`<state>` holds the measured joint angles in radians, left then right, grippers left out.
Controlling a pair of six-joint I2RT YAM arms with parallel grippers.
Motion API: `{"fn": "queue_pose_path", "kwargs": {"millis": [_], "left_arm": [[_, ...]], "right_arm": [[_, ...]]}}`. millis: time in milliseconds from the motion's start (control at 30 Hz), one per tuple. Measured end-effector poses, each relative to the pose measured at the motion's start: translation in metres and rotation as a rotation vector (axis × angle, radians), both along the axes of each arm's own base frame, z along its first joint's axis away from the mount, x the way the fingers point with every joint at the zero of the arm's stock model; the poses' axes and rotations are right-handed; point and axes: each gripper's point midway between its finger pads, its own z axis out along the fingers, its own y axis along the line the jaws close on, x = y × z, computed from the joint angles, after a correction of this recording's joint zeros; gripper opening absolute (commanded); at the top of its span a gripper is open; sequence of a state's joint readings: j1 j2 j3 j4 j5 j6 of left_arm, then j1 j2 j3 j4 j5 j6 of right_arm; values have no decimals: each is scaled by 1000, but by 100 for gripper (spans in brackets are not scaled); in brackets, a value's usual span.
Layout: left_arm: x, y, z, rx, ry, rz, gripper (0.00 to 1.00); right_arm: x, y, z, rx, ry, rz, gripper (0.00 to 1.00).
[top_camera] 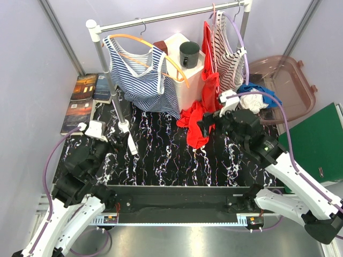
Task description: Place the tank top on the hanger
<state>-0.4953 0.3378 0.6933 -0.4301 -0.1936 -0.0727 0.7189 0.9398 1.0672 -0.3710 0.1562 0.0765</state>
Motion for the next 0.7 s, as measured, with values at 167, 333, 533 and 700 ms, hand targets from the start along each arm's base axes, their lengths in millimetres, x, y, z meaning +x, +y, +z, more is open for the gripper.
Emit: {"fn": "queue_pose_path", "kwargs": {"millis": [167,333,533,700], "left_arm": [[2,7,-2,1,8,42,99],[4,8,-9,15,36,55,99],[8,5,-14,9,79,59,99],[11,3,-20,15,107,60,99]], "right_arm": [[-13,-13,-54,-13,126,-51,100],[-24,-28,-77,-1,182,-107,100],[-28,-35,-71,42,173,-141,100],[-28,-37,-77,36,186,-150,100]]}}
